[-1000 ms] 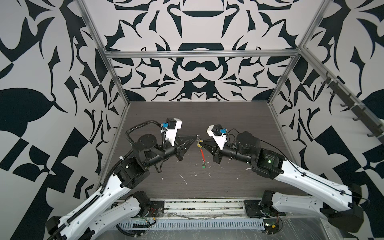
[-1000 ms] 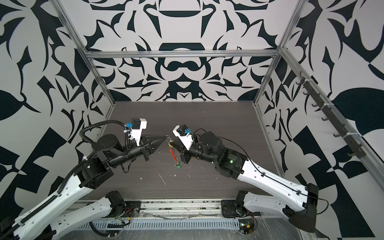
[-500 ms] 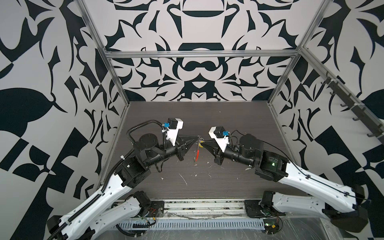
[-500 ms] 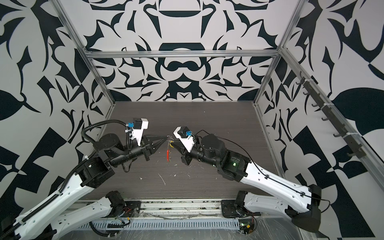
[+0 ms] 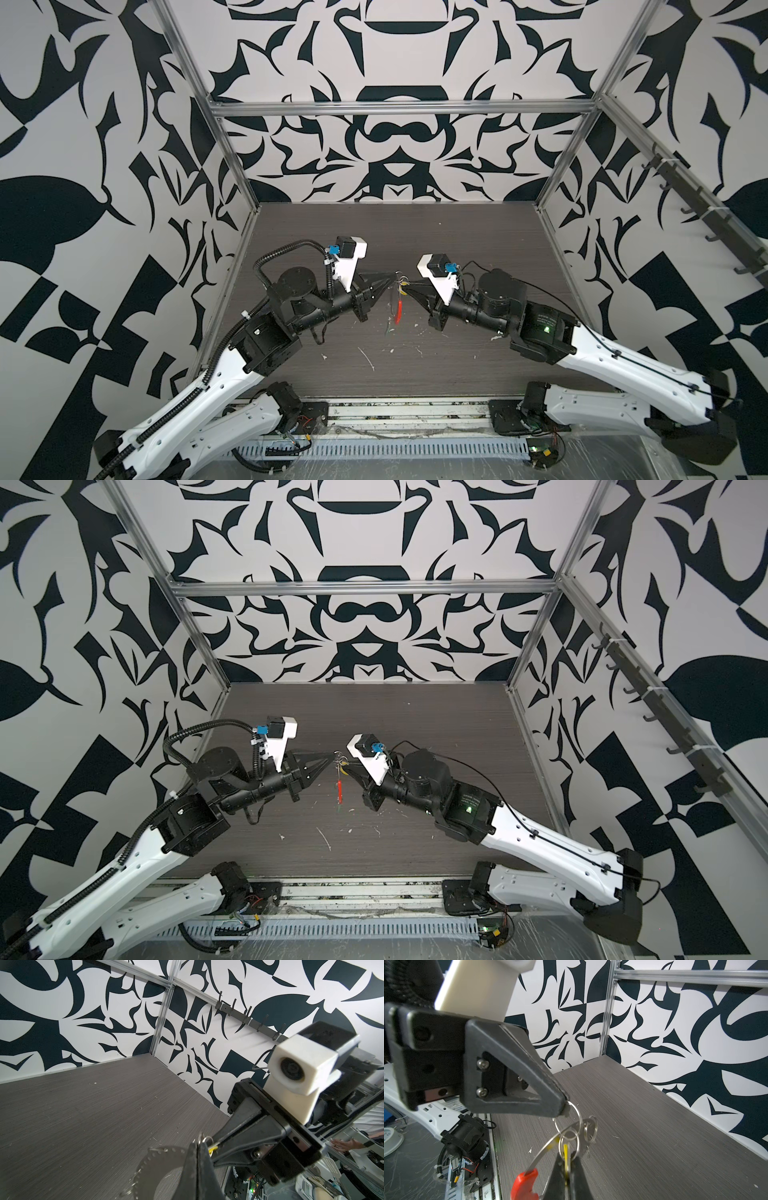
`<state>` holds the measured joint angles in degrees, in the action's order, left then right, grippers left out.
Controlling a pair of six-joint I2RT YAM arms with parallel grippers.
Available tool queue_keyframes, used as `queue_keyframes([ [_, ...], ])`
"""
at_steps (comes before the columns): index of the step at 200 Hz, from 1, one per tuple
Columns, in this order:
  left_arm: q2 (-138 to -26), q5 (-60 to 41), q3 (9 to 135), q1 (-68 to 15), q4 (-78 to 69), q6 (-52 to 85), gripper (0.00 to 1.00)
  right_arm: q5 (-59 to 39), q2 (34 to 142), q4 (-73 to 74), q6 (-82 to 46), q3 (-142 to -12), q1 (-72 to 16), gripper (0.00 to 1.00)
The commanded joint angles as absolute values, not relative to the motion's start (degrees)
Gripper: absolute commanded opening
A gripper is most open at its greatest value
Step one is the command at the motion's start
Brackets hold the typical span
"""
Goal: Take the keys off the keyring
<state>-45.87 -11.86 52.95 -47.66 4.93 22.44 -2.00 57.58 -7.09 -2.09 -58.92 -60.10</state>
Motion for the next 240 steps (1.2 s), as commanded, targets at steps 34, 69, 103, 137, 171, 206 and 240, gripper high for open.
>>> queue_keyframes([
  [34,-44.3,-11.8,53.9,-47.7,3.6,21.4,0.00,-0.4,55.5,-6.2,-1.9,-57.9,-60.5,0.00],
  [69,-43.7,-11.4,54.1,-47.7,4.1,21.1,0.00,0.0,55.0,-6.5,-2.0,-57.4,-60.5,0.00],
  [103,-43.5,-11.2,54.3,-47.7,4.3,20.8,0.00,0.5,54.5,-6.7,-2.1,-57.0,-60.6,0.00],
  [137,-43.5,-11.5,54.3,-47.7,4.1,20.8,0.00,-0.7,54.7,-6.9,-2.2,-57.1,-60.8,0.00],
  [171,-44.3,-12.9,54.7,-47.7,4.4,20.6,0.00,-4.9,56.6,-8.9,-1.5,-58.7,-60.9,0.00],
  [206,-44.7,-14.3,55.7,-47.7,6.1,19.6,0.00,-5.5,56.3,-9.8,-1.1,-58.4,-61.0,0.14],
  [240,-44.9,-14.9,56.2,-47.7,7.0,19.0,0.00,-4.2,53.4,-9.8,-0.3,-57.7,-61.0,0.42],
])
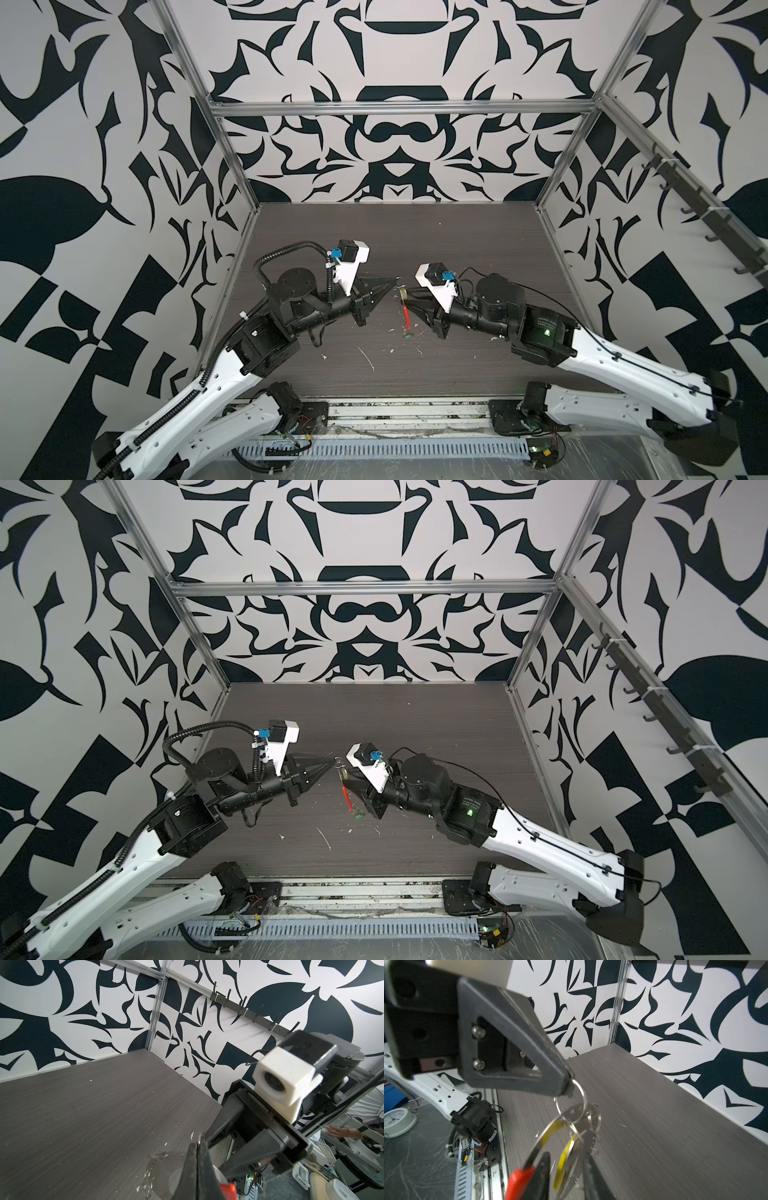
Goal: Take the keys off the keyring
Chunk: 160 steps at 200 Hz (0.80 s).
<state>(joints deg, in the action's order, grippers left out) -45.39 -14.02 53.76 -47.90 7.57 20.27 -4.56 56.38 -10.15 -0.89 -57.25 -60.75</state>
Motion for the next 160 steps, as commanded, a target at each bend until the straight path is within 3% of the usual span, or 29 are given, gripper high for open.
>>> queue_keyframes([
  [1,-45.0,-14.9,56.2,-47.7,7.0,19.0,0.00,-4.1,53.3,-9.7,-0.3,-57.6,-61.0,0.42],
  [37,-44.9,-15.4,56.0,-47.7,7.1,18.8,0.00,-3.6,48.1,-3.4,-0.7,-54.9,-60.1,0.47],
  [106,-44.5,-16.2,55.0,-47.7,4.0,20.0,0.00,-33.9,53.0,15.4,-19.0,-53.8,-43.3,0.50],
  [160,-43.4,-13.9,53.0,-47.7,0.5,21.0,0.00,-40.4,57.9,19.6,-23.8,-54.7,-43.1,0.44],
])
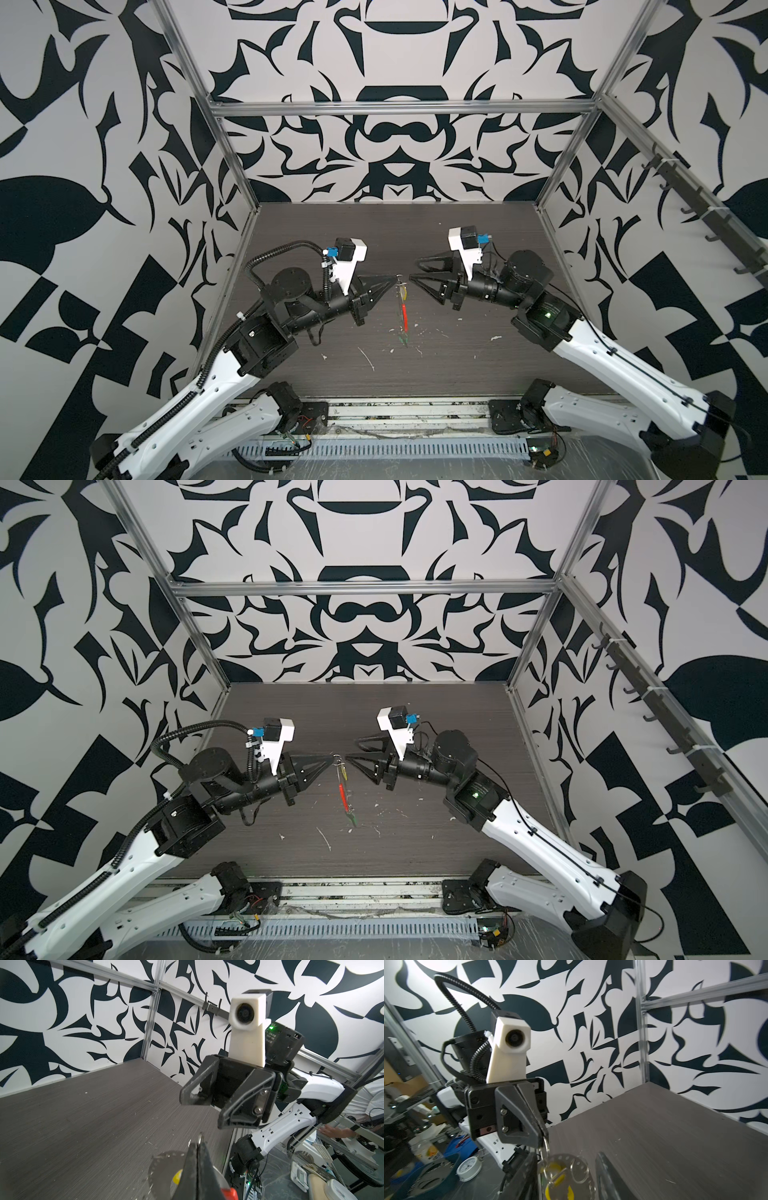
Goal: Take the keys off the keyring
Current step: 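Bring the right gripper with the keys back toward the left gripper's disc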
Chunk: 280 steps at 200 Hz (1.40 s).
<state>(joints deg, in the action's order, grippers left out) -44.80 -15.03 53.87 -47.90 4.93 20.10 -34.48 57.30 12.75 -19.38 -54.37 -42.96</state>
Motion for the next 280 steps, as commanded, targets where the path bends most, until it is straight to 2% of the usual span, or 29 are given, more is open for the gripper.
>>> queue_keyframes([
  [1,-43.4,-14.0,53.0,-47.7,0.5,21.0,0.00,-40.4,57.9,19.6,-23.8,-54.7,-43.1,0.44],
  [48,-43.7,-13.1,52.7,-47.7,0.1,21.3,0.00,-42.3,59.5,20.4,-25.0,-54.9,-43.1,0.31],
  [123,-44.6,-13.4,52.8,-47.7,-0.4,21.7,0.00,-43.3,61.2,20.8,-25.7,-55.5,-43.1,0.17],
  [156,-45.2,-14.5,52.9,-47.7,-0.3,22.2,0.00,-42.1,61.3,18.6,-25.0,-56.2,-43.2,0.00],
  [186,-45.0,-13.8,54.4,-47.7,3.7,22.2,0.00,-41.6,60.7,12.4,-22.4,-57.6,-43.1,0.00],
  [216,-43.8,-12.4,55.9,-47.7,9.9,20.2,0.34,-41.3,59.9,0.0,-17.0,-60.9,-42.6,0.00],
  [223,-43.8,-11.7,56.7,-47.6,11.9,19.6,0.39,-40.9,60.0,-4.3,-14.9,-62.6,-42.5,0.00],
  [250,-46.5,-15.1,60.8,-47.6,20.0,17.0,0.42,-40.0,61.0,-17.3,-9.7,-67.3,-42.5,0.00],
  [280,-51.4,-19.8,65.1,-47.4,27.3,14.4,0.38,-39.9,62.5,-25.1,-6.3,-70.7,-42.4,0.00],
])
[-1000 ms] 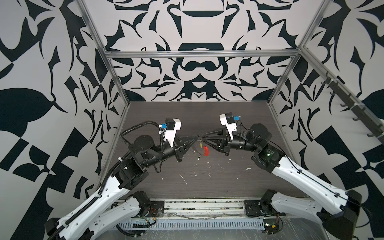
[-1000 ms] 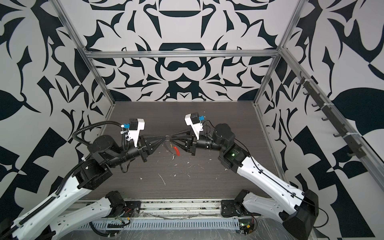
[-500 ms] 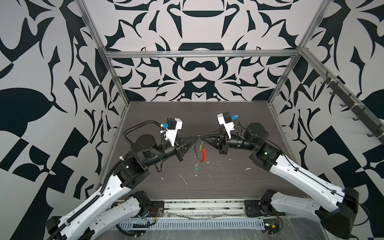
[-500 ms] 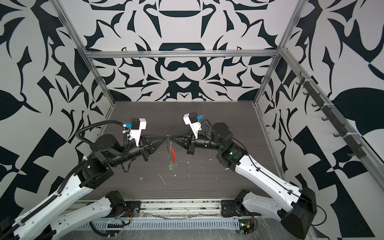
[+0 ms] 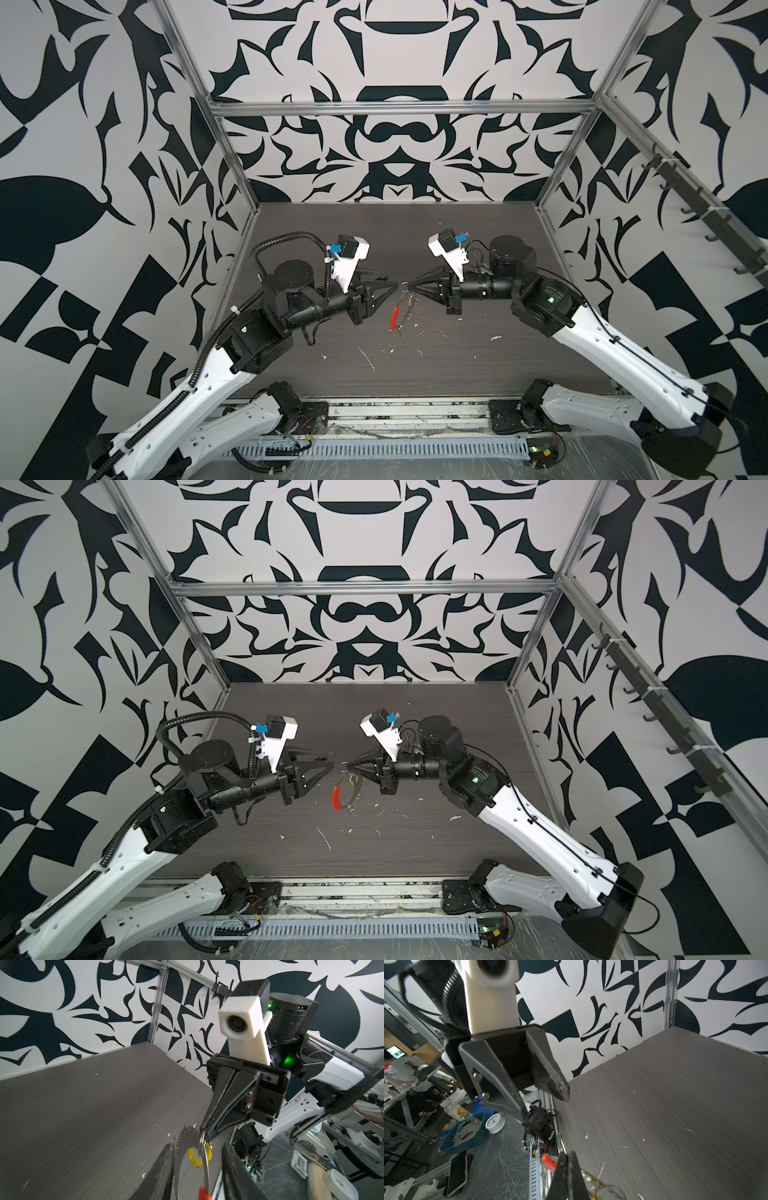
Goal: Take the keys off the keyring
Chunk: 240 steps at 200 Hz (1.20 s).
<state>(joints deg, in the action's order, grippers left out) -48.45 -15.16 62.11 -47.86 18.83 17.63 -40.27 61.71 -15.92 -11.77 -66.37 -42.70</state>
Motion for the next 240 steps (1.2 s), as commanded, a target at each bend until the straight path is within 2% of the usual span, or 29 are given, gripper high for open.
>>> queue_keyframes([
  [1,-51.5,-20.0,65.2,-47.4,27.5,14.4,0.38,-39.9,62.6,-25.2,-6.3,-70.8,-42.4,0.00],
  [21,-53.6,-22.7,67.0,-47.3,29.5,13.4,0.38,-40.1,63.1,-27.2,-5.5,-71.6,-42.4,0.00],
  [66,-56.8,-25.7,69.5,-47.2,32.2,12.3,0.29,-40.6,64.1,-29.7,-4.3,-73.4,-42.4,0.00],
  [149,-59.8,-25.2,70.8,-47.2,33.7,12.1,0.30,-40.3,64.0,-29.8,-4.2,-74.1,-42.4,0.00],
  [173,-60.2,-25.6,70.9,-47.2,33.4,12.2,0.21,-40.2,63.9,-29.8,-4.2,-74.3,-42.4,0.00],
  [196,-60.0,-25.7,70.7,-47.2,32.3,12.5,0.16,-40.1,64.0,-29.8,-4.3,-74.3,-42.4,0.00],
  [223,-60.0,-25.5,70.5,-47.2,31.1,13.0,0.00,-39.6,63.8,-29.9,-4.4,-74.1,-42.4,0.00],
  [240,-59.9,-25.0,70.1,-47.2,30.3,13.7,0.00,-38.9,63.7,-28.9,-5.1,-73.8,-42.4,0.00],
])
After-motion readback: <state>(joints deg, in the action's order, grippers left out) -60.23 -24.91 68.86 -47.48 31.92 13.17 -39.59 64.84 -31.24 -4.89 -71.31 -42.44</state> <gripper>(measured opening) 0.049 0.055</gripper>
